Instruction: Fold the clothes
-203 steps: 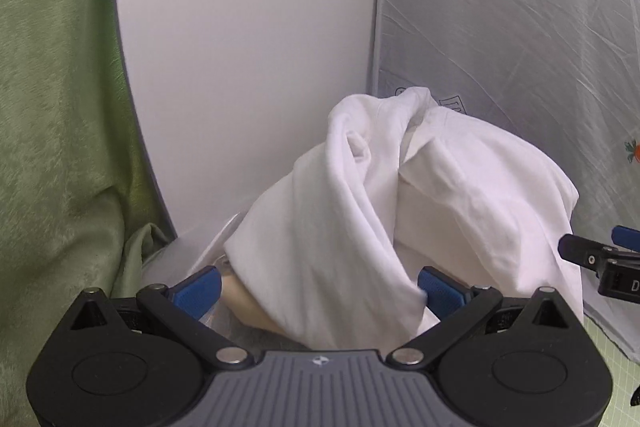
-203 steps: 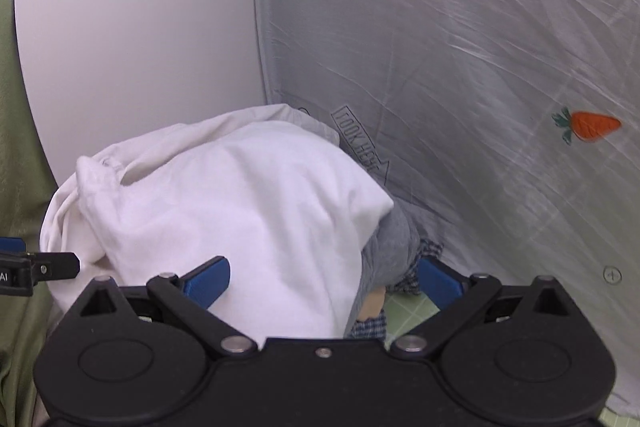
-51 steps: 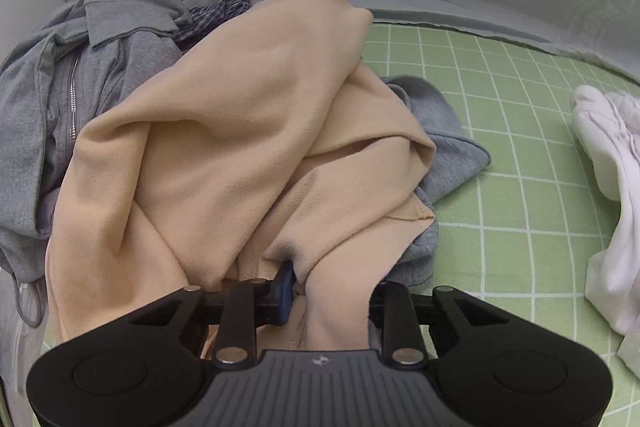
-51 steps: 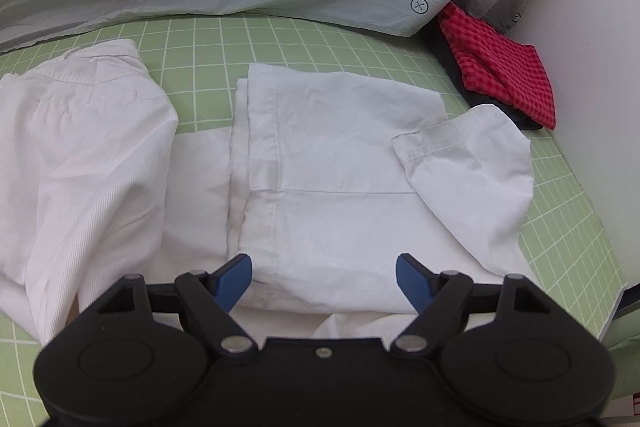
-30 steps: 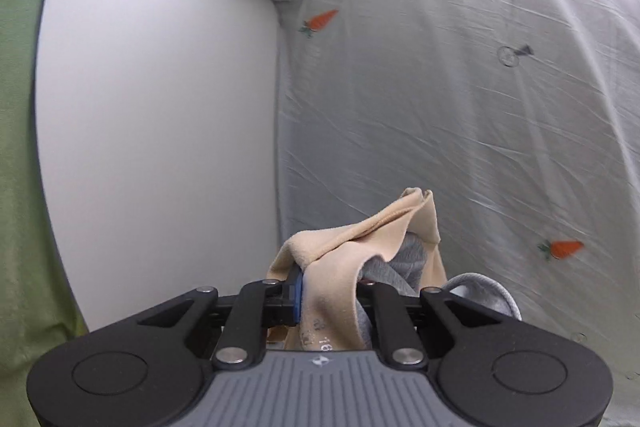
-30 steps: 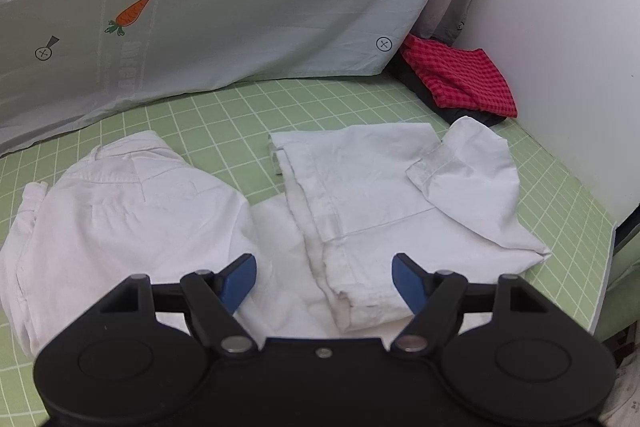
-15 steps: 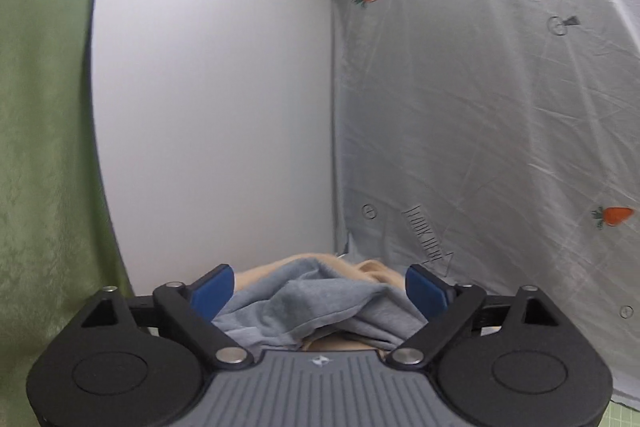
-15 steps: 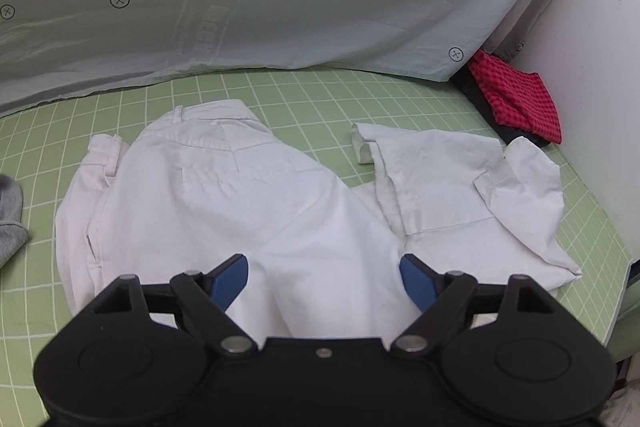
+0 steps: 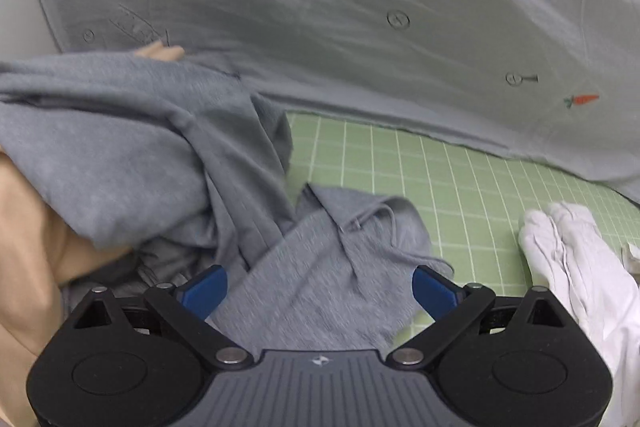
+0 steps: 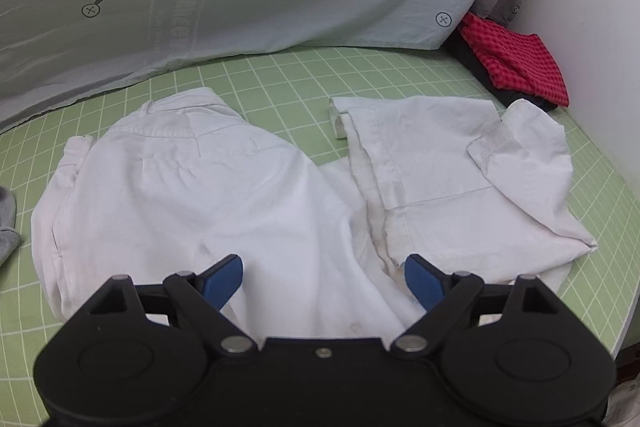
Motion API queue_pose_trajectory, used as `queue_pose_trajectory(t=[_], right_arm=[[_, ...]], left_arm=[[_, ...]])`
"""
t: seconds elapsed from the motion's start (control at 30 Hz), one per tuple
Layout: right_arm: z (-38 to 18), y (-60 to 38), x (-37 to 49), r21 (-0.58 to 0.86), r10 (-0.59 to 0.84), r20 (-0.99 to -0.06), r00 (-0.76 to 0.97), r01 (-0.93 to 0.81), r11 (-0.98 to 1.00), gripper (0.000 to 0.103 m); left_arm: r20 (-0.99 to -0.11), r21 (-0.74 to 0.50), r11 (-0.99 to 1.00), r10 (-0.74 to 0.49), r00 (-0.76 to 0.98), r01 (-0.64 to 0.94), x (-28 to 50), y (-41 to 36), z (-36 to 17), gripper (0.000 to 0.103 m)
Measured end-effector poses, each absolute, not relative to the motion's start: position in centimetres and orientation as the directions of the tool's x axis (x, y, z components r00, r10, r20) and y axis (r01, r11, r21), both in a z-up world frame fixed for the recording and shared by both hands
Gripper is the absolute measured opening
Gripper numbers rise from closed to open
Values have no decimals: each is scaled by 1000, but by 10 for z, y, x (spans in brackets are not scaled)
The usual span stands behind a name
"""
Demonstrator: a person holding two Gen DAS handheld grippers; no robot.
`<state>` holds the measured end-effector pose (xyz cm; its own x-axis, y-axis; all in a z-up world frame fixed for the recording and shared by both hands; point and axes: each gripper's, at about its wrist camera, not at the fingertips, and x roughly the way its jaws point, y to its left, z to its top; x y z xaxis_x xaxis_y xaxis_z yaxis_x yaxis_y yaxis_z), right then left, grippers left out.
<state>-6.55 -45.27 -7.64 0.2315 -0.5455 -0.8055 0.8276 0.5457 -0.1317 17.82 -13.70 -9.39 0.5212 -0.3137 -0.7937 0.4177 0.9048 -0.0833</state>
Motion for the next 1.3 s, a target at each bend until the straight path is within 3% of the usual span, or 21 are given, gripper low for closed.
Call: queue_pose_trajectory(t=[0.3, 0.57, 0.63, 0.7, 0.73, 0.77, 0.9, 1.07, 1.3], right_arm=[[-93, -469, -54, -106, -480, -853, 205, 833, 544, 92], [-104, -463, -33, -142, -464, -871, 162, 821, 553, 95], [-105, -464, -33, -143, -463, -873, 155, 826, 545, 95], [-104, -463, -33, -144, -467, -871, 154, 828, 542, 95], [-103, -462, -34, -142, -467, -871, 155, 830, 540, 95], [-103, -462, -34, -138, -467, -871, 156, 833, 536, 95], [-98, -461, -37, -117, -469, -867, 167, 847, 518, 95], [-88, -459, -42, -93, -488, -851, 192, 860, 501, 95], [-83, -454, -45, -68, -502, -836, 222, 866, 496, 95]], left_arm=[[-902, -2, 916, -174, 394, 401, 195, -148, -167, 98], [-900, 17, 918, -158, 405, 396, 196, -134, -177, 96], [-881, 17, 919, -172, 440, 394, 191, -131, -174, 84], [-863, 17, 916, -188, 468, 401, 187, -130, -168, 48], [-859, 27, 917, -181, 478, 397, 186, -129, -166, 38], [-858, 35, 920, -172, 484, 390, 186, -128, -164, 16], [-853, -80, 932, -248, 459, 355, 192, -109, -141, 13], [-724, -152, 927, -340, 600, 343, 195, -83, -59, 12], [-431, -156, 965, -258, 865, 210, 221, -27, 54, 12]])
